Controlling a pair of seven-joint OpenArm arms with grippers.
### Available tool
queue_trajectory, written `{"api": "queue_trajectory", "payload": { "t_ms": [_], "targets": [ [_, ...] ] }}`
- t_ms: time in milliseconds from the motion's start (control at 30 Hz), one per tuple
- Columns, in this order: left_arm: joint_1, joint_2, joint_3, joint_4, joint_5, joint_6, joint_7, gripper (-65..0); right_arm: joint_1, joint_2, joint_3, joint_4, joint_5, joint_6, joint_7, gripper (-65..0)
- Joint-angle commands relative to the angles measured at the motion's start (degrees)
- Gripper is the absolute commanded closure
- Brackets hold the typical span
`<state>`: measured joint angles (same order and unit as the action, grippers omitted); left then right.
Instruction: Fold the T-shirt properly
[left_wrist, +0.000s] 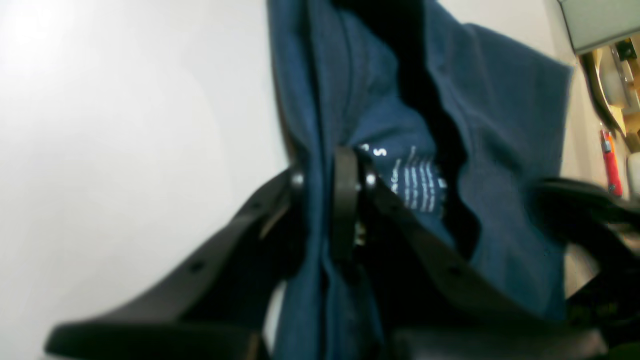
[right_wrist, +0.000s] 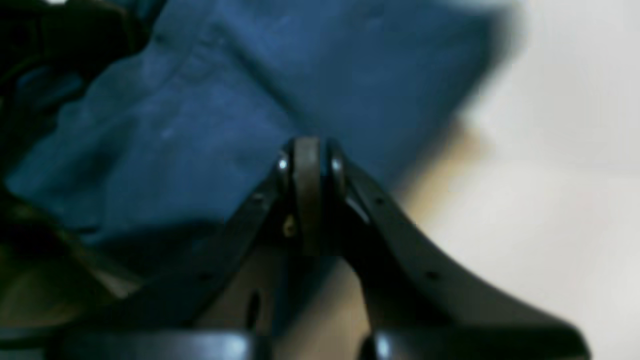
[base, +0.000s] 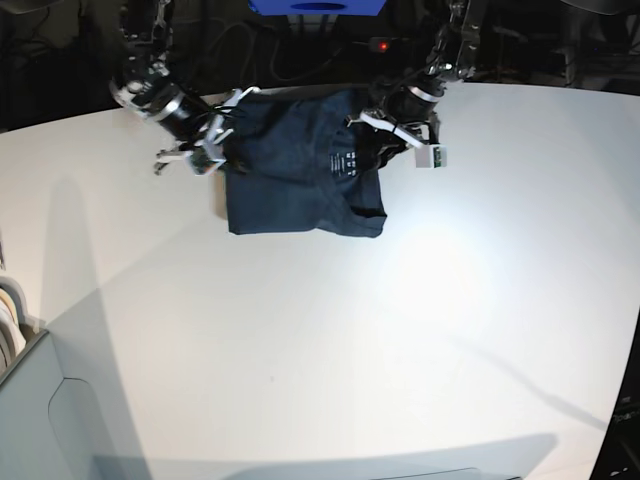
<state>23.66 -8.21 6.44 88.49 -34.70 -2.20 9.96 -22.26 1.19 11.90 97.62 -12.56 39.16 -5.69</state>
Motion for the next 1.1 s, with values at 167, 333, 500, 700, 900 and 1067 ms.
{"api": "queue_trajectory", "payload": {
  "t_ms": [167,333,500,700,900,1067],
  "targets": [
    [-11.0,-9.4,6.0,-0.3,1.2,2.2,7.2,0.0,-0.6,-1.4,10.9,11.7,9.3,0.8,0.2,-0.2],
    [-29.7,-13.4,19.7,-8.3,1.2,2.1,17.9,0.0,1.4,-1.4,16.3,11.6,9.3,0.8,-3.7,-0.2],
    [-48.2,-12.1,37.1,-18.4,1.2,2.1,20.1,0.0,0.9,-1.5,18.6,11.8,9.3,0.8,-4.7,-0.2],
    [-66.3,-2.6,60.3,-31.7,1.2,-4.5,20.0,0.0,0.0,-1.7,19.9,11.7,9.1,0.8,-4.7,-0.2],
    [-73.5,6.8,72.6,-43.3,3.5,-20.1,18.1,0.0,-1.8,-1.7,19.9,12.0,9.1,0.8,-4.7,-0.2],
    [-72.5,9.1,72.6,-44.9,15.5,-21.8,17.3,0.0,-2.7,-1.7,19.9,12.0,9.1,0.8,-7.4,-0.2]
  ]
}}
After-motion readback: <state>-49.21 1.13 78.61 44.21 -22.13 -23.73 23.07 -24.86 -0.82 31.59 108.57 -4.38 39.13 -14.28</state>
